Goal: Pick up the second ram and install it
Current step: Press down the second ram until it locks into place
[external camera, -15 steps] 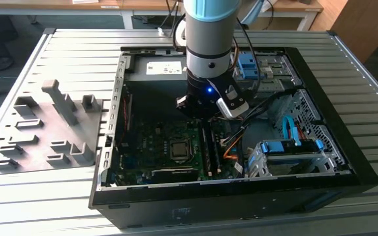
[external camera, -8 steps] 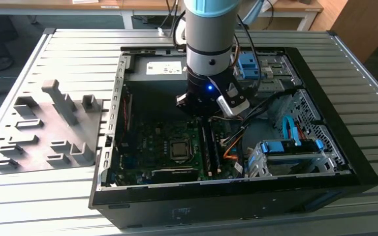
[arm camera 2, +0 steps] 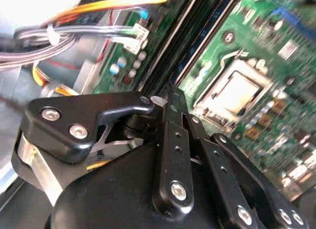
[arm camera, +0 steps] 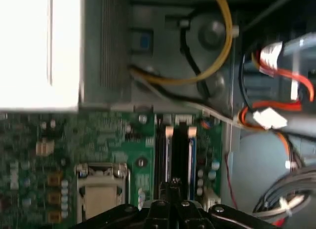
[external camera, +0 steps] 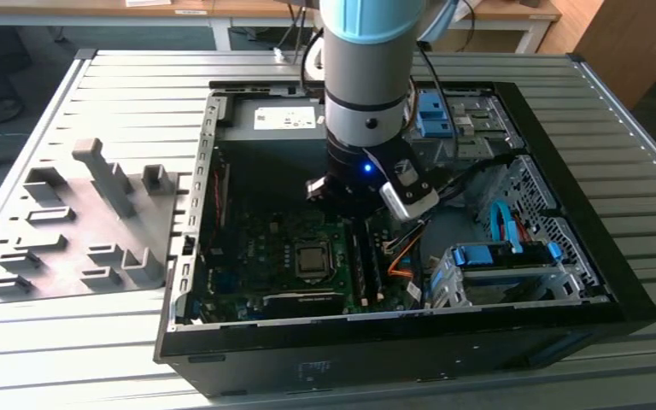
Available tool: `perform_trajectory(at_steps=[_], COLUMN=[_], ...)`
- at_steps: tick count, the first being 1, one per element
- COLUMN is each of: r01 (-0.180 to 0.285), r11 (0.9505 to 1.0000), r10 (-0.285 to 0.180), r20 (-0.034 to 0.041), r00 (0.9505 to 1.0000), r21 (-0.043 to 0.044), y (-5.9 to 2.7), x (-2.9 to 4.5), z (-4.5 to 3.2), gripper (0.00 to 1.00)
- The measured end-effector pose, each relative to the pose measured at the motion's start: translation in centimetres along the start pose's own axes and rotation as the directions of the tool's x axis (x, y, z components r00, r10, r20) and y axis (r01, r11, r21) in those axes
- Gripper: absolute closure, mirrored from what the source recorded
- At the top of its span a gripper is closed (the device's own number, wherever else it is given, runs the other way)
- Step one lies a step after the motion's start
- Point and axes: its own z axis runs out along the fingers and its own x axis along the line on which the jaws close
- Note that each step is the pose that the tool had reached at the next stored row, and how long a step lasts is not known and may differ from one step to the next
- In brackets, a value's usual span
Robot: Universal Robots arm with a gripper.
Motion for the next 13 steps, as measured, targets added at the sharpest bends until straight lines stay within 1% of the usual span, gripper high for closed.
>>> perform_trajectory(at_steps=[6,8,10,13], r01=[0.0,0.0,0.0,0.0], r11=[1.0,1.0,1.0,1.0], r10=[0.0,0.0,0.0,0.0], r20=[-0.0003,-0.0002,-0.0001,-0.0001], r00=[1.0,1.0,1.0,1.0], r21=[0.0,-0.0004,-0.0006,-0.0005], y=[-2.71,-3.43,-3.78,-3.84], x=[0.05,0.07,0.08,0.08], z=[0.48,0.6,0.64,0.66], gripper=[0.9,0.9,0.9,0.9])
